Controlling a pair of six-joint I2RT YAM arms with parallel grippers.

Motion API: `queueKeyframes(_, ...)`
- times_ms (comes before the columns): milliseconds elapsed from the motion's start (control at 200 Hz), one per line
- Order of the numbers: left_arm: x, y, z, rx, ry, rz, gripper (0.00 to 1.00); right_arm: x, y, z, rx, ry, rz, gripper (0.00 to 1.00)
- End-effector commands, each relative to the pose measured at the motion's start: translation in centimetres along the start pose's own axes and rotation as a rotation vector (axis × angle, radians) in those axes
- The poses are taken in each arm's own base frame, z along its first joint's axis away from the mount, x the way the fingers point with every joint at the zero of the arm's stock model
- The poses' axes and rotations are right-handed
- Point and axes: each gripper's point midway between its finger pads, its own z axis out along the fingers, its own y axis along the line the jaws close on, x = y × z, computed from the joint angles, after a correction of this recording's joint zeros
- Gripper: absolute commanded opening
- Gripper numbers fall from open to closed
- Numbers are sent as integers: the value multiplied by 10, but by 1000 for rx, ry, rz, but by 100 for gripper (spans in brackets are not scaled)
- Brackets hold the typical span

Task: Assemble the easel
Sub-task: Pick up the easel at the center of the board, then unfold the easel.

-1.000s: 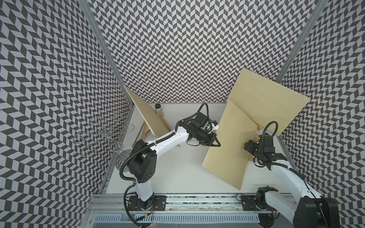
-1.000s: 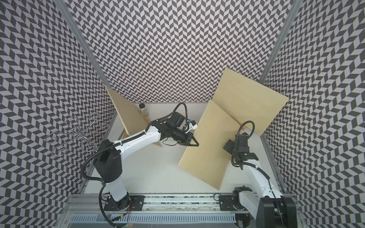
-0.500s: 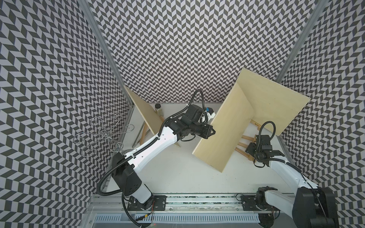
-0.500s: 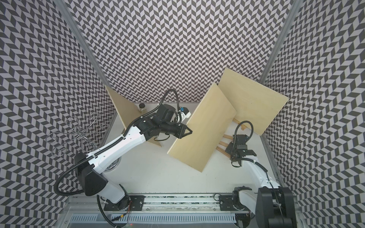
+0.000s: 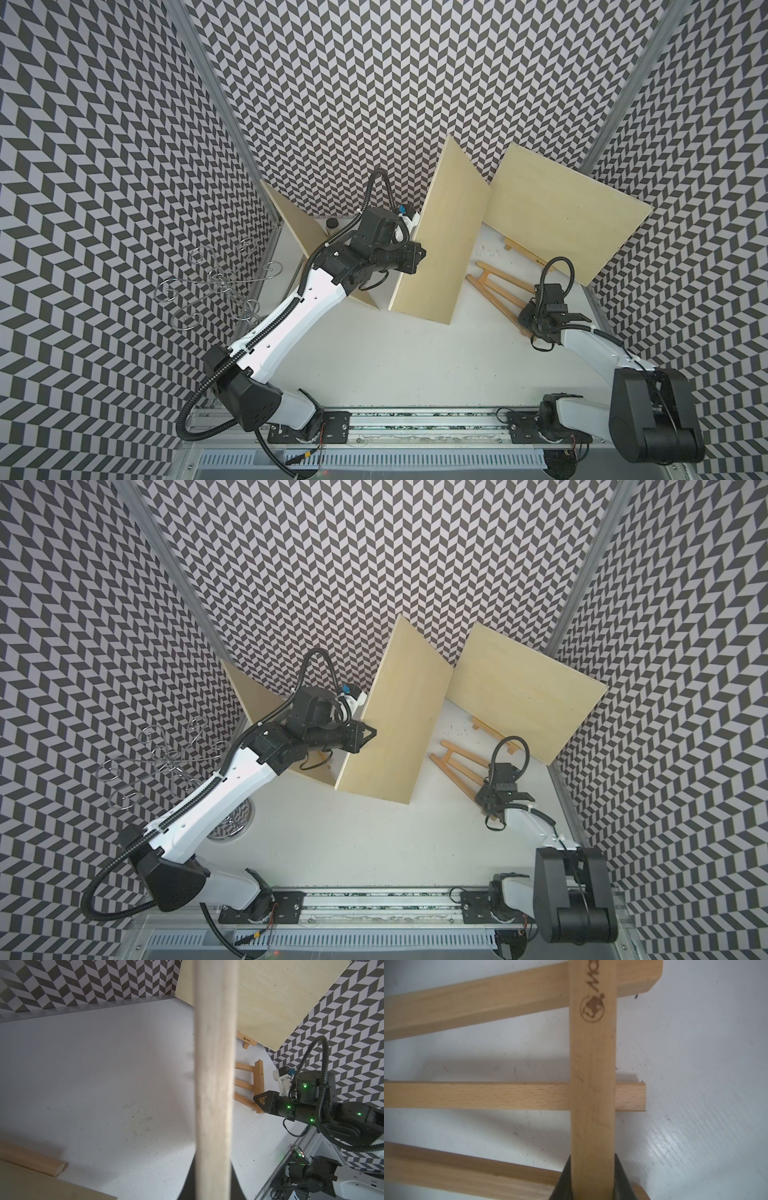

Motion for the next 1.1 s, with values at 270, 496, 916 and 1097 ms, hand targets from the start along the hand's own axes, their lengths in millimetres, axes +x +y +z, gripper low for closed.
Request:
queueKeyframes(270,-103,7,-86,-61,-413,-12,0,-65,115,-122,-599,-149,-16,9)
queueKeyframes(496,-99,5,-82,-40,-402,-17,0,-39,183,-163,-1014,261,-28,7)
queueKeyframes(916,-46,-13,-29,-25,-218,102,0,-52,294,-335,-1495,-29,-453,5)
queueKeyframes(1097,-32,-19,-15,1,-198,60,0,-41,344,-363,-1570,-48,-555,5)
